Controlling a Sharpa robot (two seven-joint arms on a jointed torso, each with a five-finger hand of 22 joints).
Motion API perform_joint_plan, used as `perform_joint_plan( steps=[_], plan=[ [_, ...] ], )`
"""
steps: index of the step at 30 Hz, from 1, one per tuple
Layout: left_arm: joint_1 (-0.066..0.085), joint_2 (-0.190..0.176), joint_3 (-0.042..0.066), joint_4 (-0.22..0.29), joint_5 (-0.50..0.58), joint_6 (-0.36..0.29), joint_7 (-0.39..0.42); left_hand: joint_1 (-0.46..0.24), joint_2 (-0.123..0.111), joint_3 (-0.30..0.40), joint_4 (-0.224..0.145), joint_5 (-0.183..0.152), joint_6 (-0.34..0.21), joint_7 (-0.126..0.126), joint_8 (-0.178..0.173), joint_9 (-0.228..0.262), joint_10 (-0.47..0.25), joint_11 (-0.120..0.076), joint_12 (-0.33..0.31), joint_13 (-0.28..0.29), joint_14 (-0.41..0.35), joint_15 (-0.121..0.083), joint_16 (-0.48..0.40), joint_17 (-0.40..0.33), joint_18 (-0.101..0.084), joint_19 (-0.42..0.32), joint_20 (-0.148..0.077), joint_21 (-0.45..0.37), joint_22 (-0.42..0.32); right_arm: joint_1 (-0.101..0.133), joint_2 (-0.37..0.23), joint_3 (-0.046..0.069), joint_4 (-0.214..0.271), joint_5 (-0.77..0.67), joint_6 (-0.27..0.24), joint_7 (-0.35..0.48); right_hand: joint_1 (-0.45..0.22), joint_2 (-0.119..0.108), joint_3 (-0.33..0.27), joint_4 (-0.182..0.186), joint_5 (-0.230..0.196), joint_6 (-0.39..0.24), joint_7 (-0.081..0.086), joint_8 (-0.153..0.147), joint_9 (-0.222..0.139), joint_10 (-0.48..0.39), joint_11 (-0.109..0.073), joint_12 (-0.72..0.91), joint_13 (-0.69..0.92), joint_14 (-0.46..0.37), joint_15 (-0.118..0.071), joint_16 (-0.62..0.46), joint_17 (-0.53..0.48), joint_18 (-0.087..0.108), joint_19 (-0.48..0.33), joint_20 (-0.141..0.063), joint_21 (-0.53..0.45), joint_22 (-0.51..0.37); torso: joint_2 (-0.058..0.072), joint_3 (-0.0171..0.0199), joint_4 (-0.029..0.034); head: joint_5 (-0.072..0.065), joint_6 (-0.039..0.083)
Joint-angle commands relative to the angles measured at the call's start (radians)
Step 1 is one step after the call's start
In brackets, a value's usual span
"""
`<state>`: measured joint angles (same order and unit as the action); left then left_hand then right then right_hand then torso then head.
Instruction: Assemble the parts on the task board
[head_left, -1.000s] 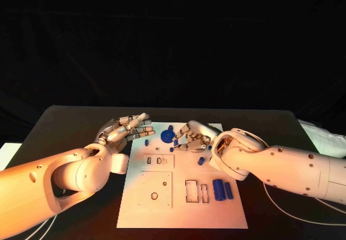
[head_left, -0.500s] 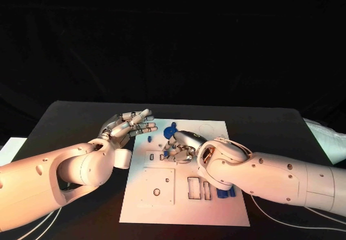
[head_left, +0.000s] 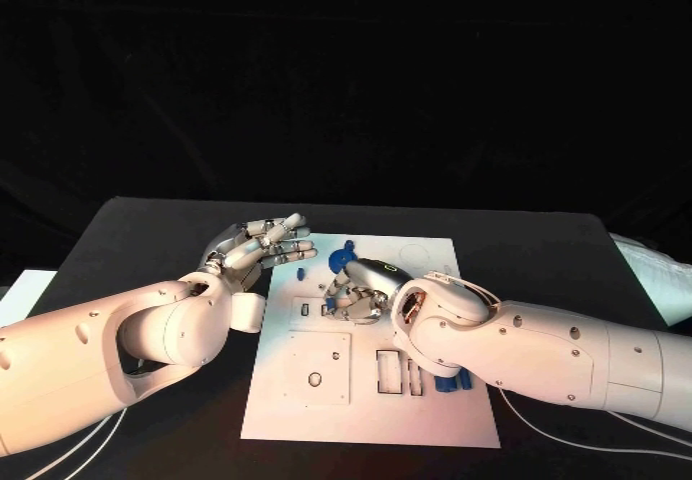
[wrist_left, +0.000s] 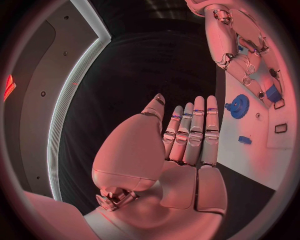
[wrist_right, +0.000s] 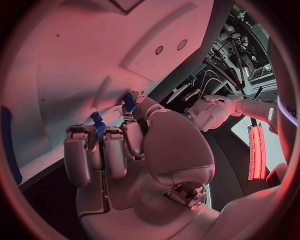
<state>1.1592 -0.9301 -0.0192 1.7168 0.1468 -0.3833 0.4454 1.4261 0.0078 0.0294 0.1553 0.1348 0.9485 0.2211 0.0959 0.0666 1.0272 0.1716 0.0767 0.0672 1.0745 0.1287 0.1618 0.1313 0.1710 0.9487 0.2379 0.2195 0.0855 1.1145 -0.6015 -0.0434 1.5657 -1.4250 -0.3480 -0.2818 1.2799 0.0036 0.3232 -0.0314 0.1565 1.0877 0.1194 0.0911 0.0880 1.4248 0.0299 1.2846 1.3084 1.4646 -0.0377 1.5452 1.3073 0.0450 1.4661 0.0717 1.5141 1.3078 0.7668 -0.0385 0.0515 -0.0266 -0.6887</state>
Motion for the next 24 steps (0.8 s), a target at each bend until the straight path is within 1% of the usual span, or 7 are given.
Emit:
perform_joint_plan(
  steps=[1, 5, 9, 14, 22, 24],
  plan=[
    [0.001, 0.002, 0.001, 0.001, 0.002, 0.021, 0.012, 0.0, 0.01, 0.0, -0.008, -0.004, 0.003, 0.003, -0.003, -0.001, 0.005, 0.003, -0.004, -0.001, 0.008, 0.001, -0.007, 0.001, 0.013, 0.007, 0.002, -0.002, -0.002, -0.008, -0.003, -0.006, -0.005, -0.03, 0.047, -0.036, -0.009, -0.009, 0.004, -0.004, 0.008, 0.008, -0.001, 0.004, -0.001, -0.005, 0.003, 0.001, 0.066, 0.091, 0.0, -0.006, 0.193, -0.015, 0.037, -0.003, -0.004, 0.125, 0.0, 0.0003, 0.0007, -0.001, -0.003],
    [0.001, 0.001, 0.001, 0.001, 0.002, 0.022, 0.012, 0.0, 0.01, 0.0, -0.008, -0.004, 0.003, 0.003, -0.003, -0.001, 0.005, 0.003, -0.004, -0.001, 0.008, 0.001, -0.007, 0.001, 0.013, 0.007, 0.002, -0.002, -0.002, -0.008, -0.008, -0.006, -0.001, -0.035, 0.062, -0.04, -0.013, -0.017, 0.003, -0.006, 0.01, 0.007, -0.001, 0.003, -0.001, -0.006, 0.004, 0.0, 0.065, 0.091, 0.0, -0.006, 0.194, -0.015, 0.037, -0.002, -0.004, 0.124, -0.001, 0.0003, 0.0009, 0.001, -0.006],
    [0.001, 0.001, 0.001, 0.001, 0.002, 0.022, 0.012, 0.0, 0.01, 0.0, -0.008, -0.004, 0.003, 0.003, -0.003, -0.001, 0.005, 0.003, -0.004, -0.001, 0.008, 0.001, -0.007, 0.001, 0.013, 0.007, 0.002, -0.002, -0.002, -0.008, -0.011, -0.006, 0.004, -0.037, 0.075, -0.042, -0.015, -0.02, 0.002, -0.006, 0.01, 0.008, -0.001, 0.003, -0.001, -0.006, 0.004, 0.0, 0.065, 0.091, 0.0, -0.006, 0.193, -0.015, 0.037, -0.002, -0.004, 0.124, 0.0, 0.0003, -0.0002, 0.002, -0.008],
    [0.001, 0.001, 0.001, 0.001, 0.002, 0.023, 0.012, 0.001, 0.01, 0.001, -0.009, -0.004, 0.003, 0.003, -0.003, -0.001, 0.005, 0.003, -0.004, -0.001, 0.008, 0.001, -0.007, 0.001, 0.013, 0.007, 0.002, -0.002, -0.002, -0.01, -0.018, -0.006, 0.011, -0.037, 0.09, -0.045, -0.015, -0.02, 0.002, -0.006, 0.01, 0.008, -0.001, 0.003, -0.001, -0.006, 0.004, 0.0, 0.065, 0.091, 0.0, -0.006, 0.193, -0.015, 0.037, -0.002, -0.004, 0.124, 0.0, 0.0005, -0.0005, -0.003, -0.009],
    [0.001, -0.001, 0.001, -0.001, 0.002, 0.024, 0.012, 0.002, 0.012, 0.001, -0.011, -0.004, 0.004, 0.002, -0.004, -0.001, 0.006, 0.002, -0.005, -0.001, 0.008, 0.001, -0.008, 0.002, 0.013, 0.008, 0.001, -0.003, -0.002, -0.013, -0.026, -0.006, 0.02, -0.044, 0.099, -0.055, -0.016, -0.024, 0.002, -0.008, 0.012, 0.009, -0.001, 0.003, -0.001, -0.006, 0.004, -0.001, 0.065, 0.091, 0.001, -0.007, 0.193, -0.015, 0.037, -0.002, -0.004, 0.123, -0.001, 0.0006, 0.0, -0.004, -0.008],
    [0.001, -0.001, 0.001, -0.001, 0.002, 0.024, 0.012, 0.002, 0.012, 0.001, -0.011, -0.004, 0.004, 0.002, -0.004, -0.001, 0.006, 0.002, -0.005, -0.001, 0.008, 0.001, -0.008, 0.002, 0.013, 0.008, 0.001, -0.003, -0.002, -0.014, -0.026, -0.006, 0.02, -0.045, 0.099, -0.056, -0.019, -0.03, 0.0, -0.008, 0.013, 0.008, -0.001, 0.002, -0.001, -0.008, 0.004, -0.005, 0.062, 0.091, 0.001, -0.007, 0.192, -0.015, 0.036, -0.002, -0.005, 0.122, -0.001, 0.0005, 0.0001, -0.004, -0.008]
  ],
)
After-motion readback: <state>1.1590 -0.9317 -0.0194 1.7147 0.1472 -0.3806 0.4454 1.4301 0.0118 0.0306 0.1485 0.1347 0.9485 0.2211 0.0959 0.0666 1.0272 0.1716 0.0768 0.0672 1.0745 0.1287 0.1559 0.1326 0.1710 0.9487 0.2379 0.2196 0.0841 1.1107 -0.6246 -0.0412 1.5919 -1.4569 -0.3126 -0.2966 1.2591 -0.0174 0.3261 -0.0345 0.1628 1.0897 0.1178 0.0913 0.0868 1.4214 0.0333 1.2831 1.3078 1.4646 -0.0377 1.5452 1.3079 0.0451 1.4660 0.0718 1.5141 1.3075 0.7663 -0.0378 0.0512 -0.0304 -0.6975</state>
